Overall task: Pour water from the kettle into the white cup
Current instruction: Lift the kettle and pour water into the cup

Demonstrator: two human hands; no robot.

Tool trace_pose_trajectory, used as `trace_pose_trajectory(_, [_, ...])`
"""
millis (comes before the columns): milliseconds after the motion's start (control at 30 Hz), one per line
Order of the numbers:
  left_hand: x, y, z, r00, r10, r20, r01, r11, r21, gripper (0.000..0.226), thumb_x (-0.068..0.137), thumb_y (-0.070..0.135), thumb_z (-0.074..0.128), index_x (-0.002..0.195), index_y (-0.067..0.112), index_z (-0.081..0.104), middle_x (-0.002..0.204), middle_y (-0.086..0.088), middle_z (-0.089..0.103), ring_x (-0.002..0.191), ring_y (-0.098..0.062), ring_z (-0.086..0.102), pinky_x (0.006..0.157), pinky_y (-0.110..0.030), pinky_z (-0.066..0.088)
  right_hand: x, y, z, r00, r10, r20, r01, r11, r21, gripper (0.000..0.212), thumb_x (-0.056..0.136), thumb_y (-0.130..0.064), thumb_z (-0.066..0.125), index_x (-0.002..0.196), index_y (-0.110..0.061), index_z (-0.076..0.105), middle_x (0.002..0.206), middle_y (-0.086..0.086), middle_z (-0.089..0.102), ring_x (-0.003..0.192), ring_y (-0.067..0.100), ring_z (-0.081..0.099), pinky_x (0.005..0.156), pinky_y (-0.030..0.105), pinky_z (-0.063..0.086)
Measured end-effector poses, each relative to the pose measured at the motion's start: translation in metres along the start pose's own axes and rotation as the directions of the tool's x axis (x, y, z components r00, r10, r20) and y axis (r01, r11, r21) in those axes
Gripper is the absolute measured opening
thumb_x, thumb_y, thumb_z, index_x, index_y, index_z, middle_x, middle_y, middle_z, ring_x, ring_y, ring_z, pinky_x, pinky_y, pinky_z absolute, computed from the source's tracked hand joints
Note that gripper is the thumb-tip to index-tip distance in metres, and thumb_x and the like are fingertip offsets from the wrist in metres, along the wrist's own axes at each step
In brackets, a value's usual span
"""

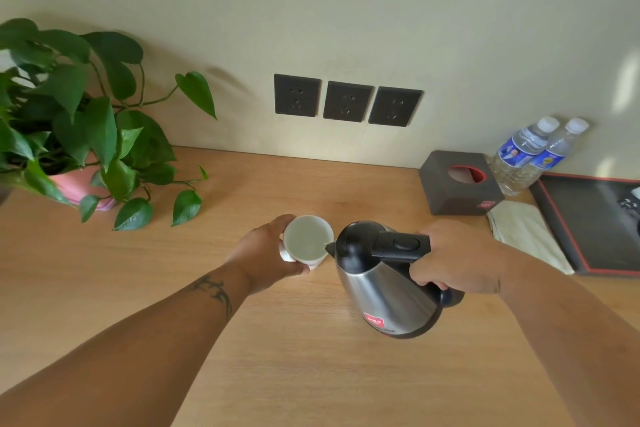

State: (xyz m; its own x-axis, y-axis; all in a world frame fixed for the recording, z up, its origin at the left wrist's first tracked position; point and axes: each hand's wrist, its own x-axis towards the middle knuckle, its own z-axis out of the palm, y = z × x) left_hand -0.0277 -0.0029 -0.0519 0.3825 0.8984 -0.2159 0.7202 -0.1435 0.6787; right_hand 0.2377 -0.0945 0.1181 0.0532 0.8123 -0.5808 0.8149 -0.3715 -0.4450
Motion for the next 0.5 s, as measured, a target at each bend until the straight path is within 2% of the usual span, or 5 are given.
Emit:
trace_pose_trajectory(300, [-0.0001, 0.0005, -0.0001, 1.0, 0.0, 0.002, 0.0, 1.0, 0.003, 0.091, 0.061, 0.047, 0.093, 0.139, 0.042, 0.046, 0.116, 0.017, 0.065, 0.105, -0.013, 0.061, 0.089, -0.039, 0.054, -0.005, -0.008, -0.003, 1.0, -0.017, 0.007, 0.017, 1.0, -0.016, 0.049, 0.073, -0.01, 0.069, 0.032, -0.036, 0.059, 0.033, -0.007, 0.05, 0.035, 0.006, 0.046, 0.049, 0.026, 0.039])
trace_pose_trajectory(500, [0.0002, 0.0009, 0.0, 1.0, -0.006, 0.002, 0.006, 1.0, 0.003, 0.089, 0.06, 0.047, 0.093, 0.137, 0.044, 0.047, 0.114, 0.018, 0.065, 0.104, -0.012, 0.061, 0.088, -0.039, 0.055, -0.0057, -0.0109, -0.0063, 1.0, -0.017, -0.008, 0.017, 1.0, -0.015, 0.049, 0.072, -0.01, 0.068, 0.033, -0.037, 0.06, 0.033, -0.006, 0.05, 0.036, 0.009, 0.047, 0.052, 0.029, 0.041])
